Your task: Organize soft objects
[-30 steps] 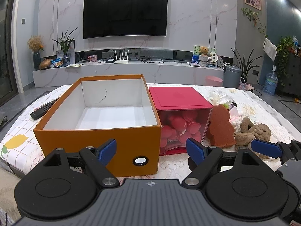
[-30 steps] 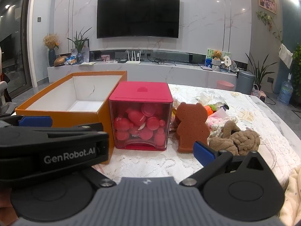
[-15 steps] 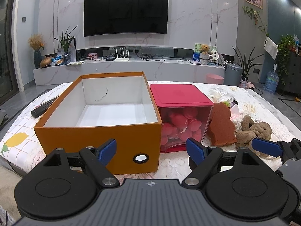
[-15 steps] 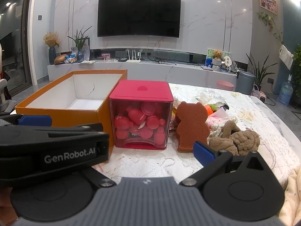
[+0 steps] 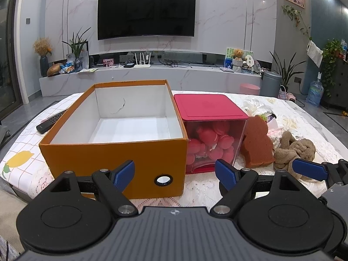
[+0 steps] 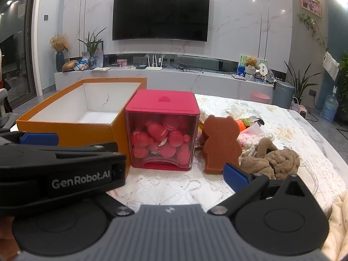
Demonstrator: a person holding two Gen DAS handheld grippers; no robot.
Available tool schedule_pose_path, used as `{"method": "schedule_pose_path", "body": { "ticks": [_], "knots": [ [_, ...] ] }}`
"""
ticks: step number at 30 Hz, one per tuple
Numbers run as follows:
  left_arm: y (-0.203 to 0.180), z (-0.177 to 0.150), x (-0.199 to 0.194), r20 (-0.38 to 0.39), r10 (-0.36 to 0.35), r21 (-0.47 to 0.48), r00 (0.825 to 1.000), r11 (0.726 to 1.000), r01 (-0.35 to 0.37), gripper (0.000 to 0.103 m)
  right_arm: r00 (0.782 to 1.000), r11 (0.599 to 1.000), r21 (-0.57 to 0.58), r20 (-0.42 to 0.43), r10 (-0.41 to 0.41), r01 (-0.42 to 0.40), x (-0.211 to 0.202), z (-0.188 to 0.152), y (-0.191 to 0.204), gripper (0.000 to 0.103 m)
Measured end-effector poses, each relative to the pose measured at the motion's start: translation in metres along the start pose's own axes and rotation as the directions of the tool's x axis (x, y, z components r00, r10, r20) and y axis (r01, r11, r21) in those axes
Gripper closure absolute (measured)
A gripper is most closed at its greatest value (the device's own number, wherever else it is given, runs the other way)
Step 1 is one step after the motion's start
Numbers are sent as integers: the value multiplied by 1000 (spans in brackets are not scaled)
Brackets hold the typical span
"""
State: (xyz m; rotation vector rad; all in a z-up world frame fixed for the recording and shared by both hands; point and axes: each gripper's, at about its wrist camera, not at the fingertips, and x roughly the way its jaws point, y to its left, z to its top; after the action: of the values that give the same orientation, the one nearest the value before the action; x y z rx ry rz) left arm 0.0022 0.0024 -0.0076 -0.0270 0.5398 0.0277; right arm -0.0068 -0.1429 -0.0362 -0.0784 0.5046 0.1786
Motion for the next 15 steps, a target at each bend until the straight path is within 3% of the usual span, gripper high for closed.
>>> {"method": "schedule_pose_path", "body": {
  "ticks": [15],
  "knots": [
    [-2, -2, 4, -24, 6, 2, 1000, 1000, -6, 5, 1000, 1000, 0, -23, -1, 1, 3, -2, 0, 3]
  ]
}}
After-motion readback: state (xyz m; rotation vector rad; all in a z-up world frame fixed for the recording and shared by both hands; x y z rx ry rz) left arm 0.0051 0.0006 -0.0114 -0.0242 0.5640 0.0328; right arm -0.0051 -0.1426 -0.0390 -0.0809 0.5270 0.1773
